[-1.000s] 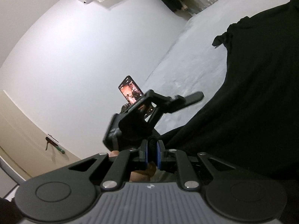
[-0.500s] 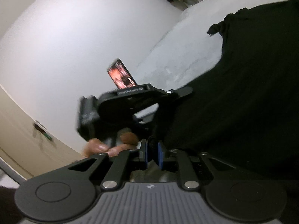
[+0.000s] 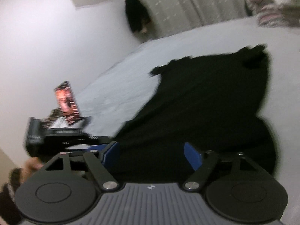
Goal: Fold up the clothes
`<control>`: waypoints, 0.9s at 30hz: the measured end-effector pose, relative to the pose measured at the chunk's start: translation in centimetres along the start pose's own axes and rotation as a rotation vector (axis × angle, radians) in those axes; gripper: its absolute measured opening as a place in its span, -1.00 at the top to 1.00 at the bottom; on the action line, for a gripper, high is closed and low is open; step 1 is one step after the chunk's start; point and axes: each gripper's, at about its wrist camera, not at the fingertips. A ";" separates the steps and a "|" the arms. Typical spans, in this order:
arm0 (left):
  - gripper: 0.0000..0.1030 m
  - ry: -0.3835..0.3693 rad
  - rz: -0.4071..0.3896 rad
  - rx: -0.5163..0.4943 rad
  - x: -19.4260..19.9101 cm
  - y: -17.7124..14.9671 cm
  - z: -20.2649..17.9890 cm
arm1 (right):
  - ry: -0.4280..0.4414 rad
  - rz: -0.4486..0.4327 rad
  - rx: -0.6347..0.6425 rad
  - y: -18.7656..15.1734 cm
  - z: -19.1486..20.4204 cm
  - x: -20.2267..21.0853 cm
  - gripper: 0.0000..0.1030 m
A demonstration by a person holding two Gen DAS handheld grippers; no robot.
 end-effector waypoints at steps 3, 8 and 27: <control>0.13 -0.015 0.029 -0.037 0.5 -0.3 -0.2 | -0.083 -0.022 -0.009 -0.5 -1.7 1.0 -0.65; -0.03 -0.008 0.050 -0.101 1.0 -1.1 -0.8 | -0.155 -0.033 -0.034 -1.3 -4.0 2.3 -0.65; -0.47 0.001 0.052 -0.254 1.7 -2.7 -2.3 | -0.401 -0.026 -0.215 -0.8 -9.4 2.2 -0.56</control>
Point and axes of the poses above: each gripper's, at about its wrist camera, not at the fingertips, and x roughly against the way its jaws point, z to its left, y to its top, and after that the axes turned 8 degrees about -y, right-handed
